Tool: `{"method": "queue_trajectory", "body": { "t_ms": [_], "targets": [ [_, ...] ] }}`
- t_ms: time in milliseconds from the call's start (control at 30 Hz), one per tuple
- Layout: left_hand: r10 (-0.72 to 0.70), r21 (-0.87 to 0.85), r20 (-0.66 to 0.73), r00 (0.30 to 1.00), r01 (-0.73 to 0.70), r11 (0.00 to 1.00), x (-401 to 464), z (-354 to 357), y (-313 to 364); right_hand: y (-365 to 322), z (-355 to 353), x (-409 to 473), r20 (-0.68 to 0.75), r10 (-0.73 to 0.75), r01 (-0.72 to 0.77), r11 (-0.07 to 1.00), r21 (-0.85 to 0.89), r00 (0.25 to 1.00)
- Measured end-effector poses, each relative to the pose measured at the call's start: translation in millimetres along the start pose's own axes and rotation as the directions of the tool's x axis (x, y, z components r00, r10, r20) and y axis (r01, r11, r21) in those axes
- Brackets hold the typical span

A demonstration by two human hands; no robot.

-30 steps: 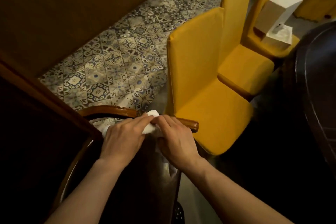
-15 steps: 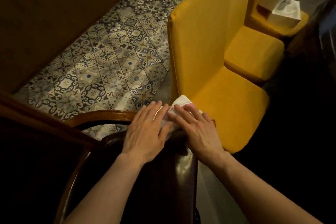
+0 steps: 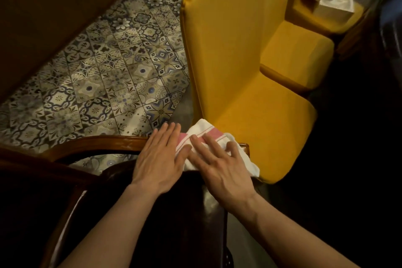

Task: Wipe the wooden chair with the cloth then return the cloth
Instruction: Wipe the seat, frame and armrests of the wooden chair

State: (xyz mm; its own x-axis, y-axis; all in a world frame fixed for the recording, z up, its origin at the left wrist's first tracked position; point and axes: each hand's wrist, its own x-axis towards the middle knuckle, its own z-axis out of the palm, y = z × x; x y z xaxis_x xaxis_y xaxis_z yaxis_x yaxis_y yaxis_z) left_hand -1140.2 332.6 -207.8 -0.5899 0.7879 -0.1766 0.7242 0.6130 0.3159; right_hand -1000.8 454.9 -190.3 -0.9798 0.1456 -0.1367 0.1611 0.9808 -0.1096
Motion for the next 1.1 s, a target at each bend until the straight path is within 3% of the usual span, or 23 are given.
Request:
{"method": "queue_trajectory", "body": {
  "t_ms": [867,1100],
  "targets": [
    [-0.030,0.033,0.029,0.999,0.029,0.999,-1.3,5.4,8.0,35.8,-3.3,-48.1,0.020,0.294,-0.291,0.953,-0.084,0.956],
    [-0.022,0.002,0.024,0.999,0.022,1.000,-0.9,9.3,4.3,22.4,-5.7,-38.6,-0.016,0.308,-0.309,0.951,-0.011,0.951]
  ]
}}
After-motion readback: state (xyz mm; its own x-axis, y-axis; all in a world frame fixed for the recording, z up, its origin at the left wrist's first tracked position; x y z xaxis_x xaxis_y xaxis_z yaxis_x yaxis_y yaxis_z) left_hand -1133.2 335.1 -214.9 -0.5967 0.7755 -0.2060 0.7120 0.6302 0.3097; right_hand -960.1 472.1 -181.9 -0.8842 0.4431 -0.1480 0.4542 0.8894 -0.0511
